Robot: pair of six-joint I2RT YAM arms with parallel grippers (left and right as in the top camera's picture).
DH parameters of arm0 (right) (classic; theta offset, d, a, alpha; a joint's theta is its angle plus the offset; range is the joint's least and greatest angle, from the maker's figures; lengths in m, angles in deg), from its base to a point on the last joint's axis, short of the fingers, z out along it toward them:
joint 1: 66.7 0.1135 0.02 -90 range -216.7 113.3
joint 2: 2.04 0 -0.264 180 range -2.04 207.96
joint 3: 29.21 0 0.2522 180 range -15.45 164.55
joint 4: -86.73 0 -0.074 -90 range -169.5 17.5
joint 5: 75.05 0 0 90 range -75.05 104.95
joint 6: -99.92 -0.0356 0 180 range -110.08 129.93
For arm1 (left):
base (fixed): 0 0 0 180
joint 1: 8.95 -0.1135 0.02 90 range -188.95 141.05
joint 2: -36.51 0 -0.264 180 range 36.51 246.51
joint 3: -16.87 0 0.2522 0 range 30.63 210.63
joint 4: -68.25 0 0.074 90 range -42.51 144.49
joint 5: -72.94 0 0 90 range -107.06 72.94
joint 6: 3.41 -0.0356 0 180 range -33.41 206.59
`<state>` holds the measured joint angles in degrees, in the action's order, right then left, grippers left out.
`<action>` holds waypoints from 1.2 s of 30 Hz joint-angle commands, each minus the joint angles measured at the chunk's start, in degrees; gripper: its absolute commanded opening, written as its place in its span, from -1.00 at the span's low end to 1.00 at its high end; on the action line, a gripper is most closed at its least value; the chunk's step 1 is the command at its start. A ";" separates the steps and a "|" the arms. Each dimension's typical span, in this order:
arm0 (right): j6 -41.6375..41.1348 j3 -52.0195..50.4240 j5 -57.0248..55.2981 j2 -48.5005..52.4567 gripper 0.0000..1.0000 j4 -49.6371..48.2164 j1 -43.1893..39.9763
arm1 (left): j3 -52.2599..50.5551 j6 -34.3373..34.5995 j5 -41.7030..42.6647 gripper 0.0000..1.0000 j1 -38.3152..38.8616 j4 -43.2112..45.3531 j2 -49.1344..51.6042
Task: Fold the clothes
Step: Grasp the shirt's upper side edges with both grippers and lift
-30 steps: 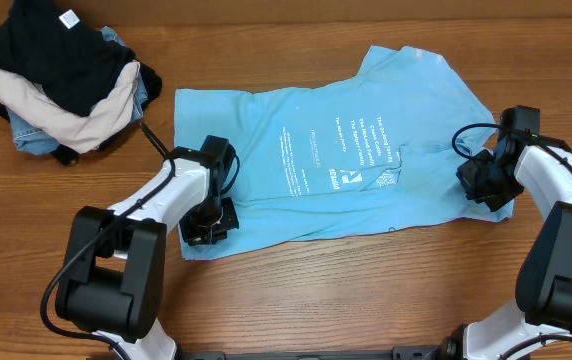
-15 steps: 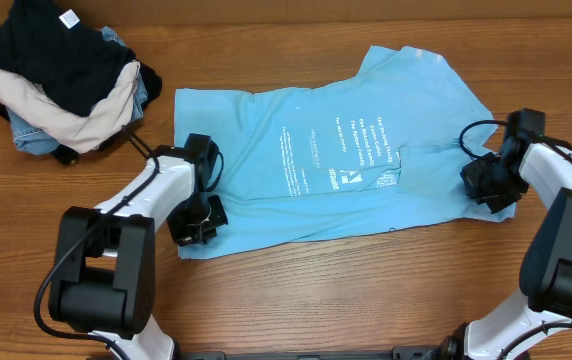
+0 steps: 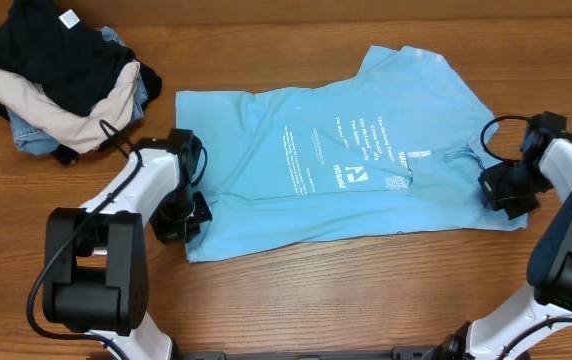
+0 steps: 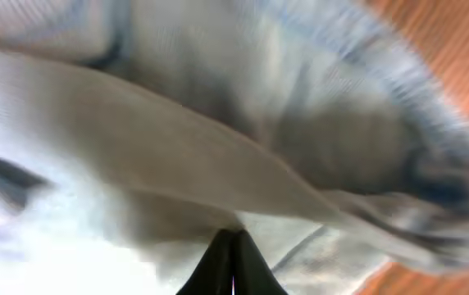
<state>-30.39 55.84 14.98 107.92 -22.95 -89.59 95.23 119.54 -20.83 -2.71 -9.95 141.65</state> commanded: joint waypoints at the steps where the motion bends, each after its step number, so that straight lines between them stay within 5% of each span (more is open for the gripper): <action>1: -0.39 5.97 -2.12 -3.63 -0.92 2.84 -0.44 | 8.24 -0.42 -2.43 -0.92 -0.17 -3.87 -1.01; 5: 1.03 12.96 -0.98 -7.61 -0.85 9.22 -0.37 | 14.78 -0.42 -2.43 -0.92 -0.20 -7.32 -2.82; 7: 8.24 17.25 6.69 -8.22 -0.47 9.55 -0.02 | 17.81 -0.55 -2.40 -0.82 -0.20 -6.82 -3.43; 9: 13.55 21.09 13.90 -8.22 0.27 8.44 1.07 | 20.17 -2.10 -1.62 -0.17 -0.20 -4.61 -3.43; 10: 13.77 22.80 14.67 -8.22 0.69 6.54 2.51 | 20.76 -3.48 0.44 0.58 -0.20 -2.25 -3.43; 11: 13.77 23.04 14.67 -8.22 0.75 5.25 3.30 | 20.74 -3.89 1.88 1.00 -0.22 -0.48 -3.30; 12: 13.73 23.06 14.62 -8.13 0.77 2.86 4.76 | 20.74 -4.11 2.84 1.00 -0.22 0.74 -3.06; 19: 13.75 23.02 8.04 -2.58 0.74 -3.45 10.75 | 20.65 -8.20 12.68 1.00 0.31 3.50 0.52; 31: 17.88 23.02 5.51 9.16 0.71 -11.15 10.84 | 20.57 -8.09 12.39 0.96 2.40 13.55 14.51; 33: 17.88 22.99 3.41 9.64 0.19 -11.26 10.84 | 20.59 -8.07 12.63 0.89 2.43 13.75 16.70; 36: 17.86 22.91 2.99 9.99 -0.27 -11.63 10.84 | 20.59 -8.11 12.59 0.89 2.40 13.90 17.46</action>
<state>-12.51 77.67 19.57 117.34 -34.01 -78.69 115.56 112.48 -8.87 -0.40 3.68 156.54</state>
